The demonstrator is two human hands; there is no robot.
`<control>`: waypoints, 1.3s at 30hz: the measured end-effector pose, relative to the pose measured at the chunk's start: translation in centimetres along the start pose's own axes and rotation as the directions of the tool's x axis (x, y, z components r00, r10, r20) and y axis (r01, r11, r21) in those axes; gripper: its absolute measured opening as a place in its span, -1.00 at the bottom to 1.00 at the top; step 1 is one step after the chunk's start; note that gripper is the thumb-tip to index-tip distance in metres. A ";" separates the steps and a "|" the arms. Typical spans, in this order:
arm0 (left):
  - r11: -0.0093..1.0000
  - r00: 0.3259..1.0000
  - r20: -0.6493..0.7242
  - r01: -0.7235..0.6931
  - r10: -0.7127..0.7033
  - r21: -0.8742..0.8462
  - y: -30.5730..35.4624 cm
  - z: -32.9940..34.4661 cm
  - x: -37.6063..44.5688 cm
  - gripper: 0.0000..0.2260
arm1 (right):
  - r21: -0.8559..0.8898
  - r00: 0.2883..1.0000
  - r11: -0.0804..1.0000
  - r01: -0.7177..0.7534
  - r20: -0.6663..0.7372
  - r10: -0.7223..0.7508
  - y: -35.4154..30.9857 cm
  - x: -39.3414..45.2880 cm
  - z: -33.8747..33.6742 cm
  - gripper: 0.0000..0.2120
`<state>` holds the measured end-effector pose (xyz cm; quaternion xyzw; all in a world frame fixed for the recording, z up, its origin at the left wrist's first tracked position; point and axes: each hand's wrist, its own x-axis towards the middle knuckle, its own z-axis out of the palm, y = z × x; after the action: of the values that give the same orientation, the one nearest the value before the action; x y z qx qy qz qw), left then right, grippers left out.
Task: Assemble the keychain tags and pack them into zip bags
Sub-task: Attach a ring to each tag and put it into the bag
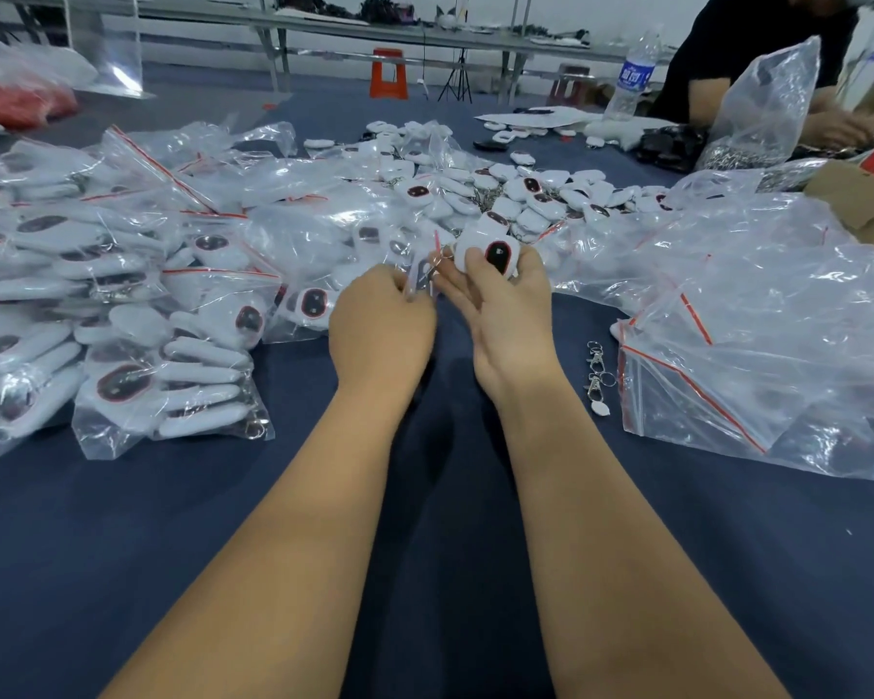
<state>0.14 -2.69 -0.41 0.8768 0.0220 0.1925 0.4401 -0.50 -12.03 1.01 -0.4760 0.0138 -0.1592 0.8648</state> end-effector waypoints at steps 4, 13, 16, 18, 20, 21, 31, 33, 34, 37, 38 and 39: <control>0.915 0.980 -0.069 0.147 -0.186 -0.377 -0.1 -0.8 0.1 -0.92 | -0.463 0.996 0.882 0.082 0.019 -0.083 1.0 -0.2 0.3 -0.82; 0.962 0.970 -0.151 -0.215 0.190 -0.168 0.7 -0.3 -0.9 -0.93 | -0.592 0.994 0.799 0.107 0.045 -0.099 1.8 -0.3 0.3 -0.85; 0.928 0.981 -0.142 -0.172 0.131 -0.330 1.0 -0.5 -1.1 -0.87 | -0.599 0.991 0.790 0.135 0.095 -0.097 1.5 -0.5 0.6 -0.86; 0.839 0.990 -0.120 -0.130 0.078 -0.528 1.3 -1.0 -1.3 -0.80 | -0.633 0.985 0.758 0.156 0.041 -0.168 1.2 -0.3 0.7 -0.78; 0.760 0.984 -0.178 -0.111 -0.006 -0.640 1.1 -1.7 -1.0 -0.78 | -0.597 0.989 0.801 0.042 -0.092 -0.120 0.7 -0.5 0.6 -0.66; 0.740 0.971 -0.229 -0.104 -0.069 -0.665 0.8 -2.1 -0.7 -0.79 | -0.593 0.992 0.805 -0.011 -0.108 -0.066 0.4 -0.5 0.4 -0.66; 0.613 0.914 -0.245 0.006 -0.324 -0.790 -1.1 -2.9 1.2 -0.85 | -0.347 1.000 0.938 -0.004 -0.024 -0.004 -1.4 0.7 -1.3 -0.77; 0.638 0.939 -0.149 0.089 -0.310 -0.765 -1.2 -2.5 1.4 -0.90 | -0.224 0.999 0.974 -0.043 -0.032 0.037 -2.4 0.9 -2.0 -0.74; 0.654 0.951 -0.082 0.139 -0.297 -0.744 -1.3 -2.3 1.5 -0.92 | -0.166 0.998 0.984 -0.056 -0.028 0.052 -2.7 1.0 -2.2 -0.75; 0.772 0.967 0.142 0.255 -0.211 -0.583 -1.2 -1.6 1.4 -0.69 | -0.018 0.996 0.996 -0.086 -0.013 0.086 -3.2 1.2 -2.5 -0.85; 0.809 0.962 0.190 0.268 -0.196 -0.523 -1.2 -1.5 1.3 -0.60 | 0.022 0.996 0.996 -0.087 -0.014 0.088 -3.3 1.2 -2.5 -0.86; 0.826 0.958 0.214 0.276 -0.193 -0.491 -1.1 -1.5 1.2 -0.55 | 0.064 0.996 0.994 -0.087 -0.012 0.088 -3.3 1.2 -2.5 -0.84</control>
<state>0.90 -0.64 -0.05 0.7293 0.0432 0.0669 0.6796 -0.61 -16.03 2.53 -0.4460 0.0361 -0.1250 0.8855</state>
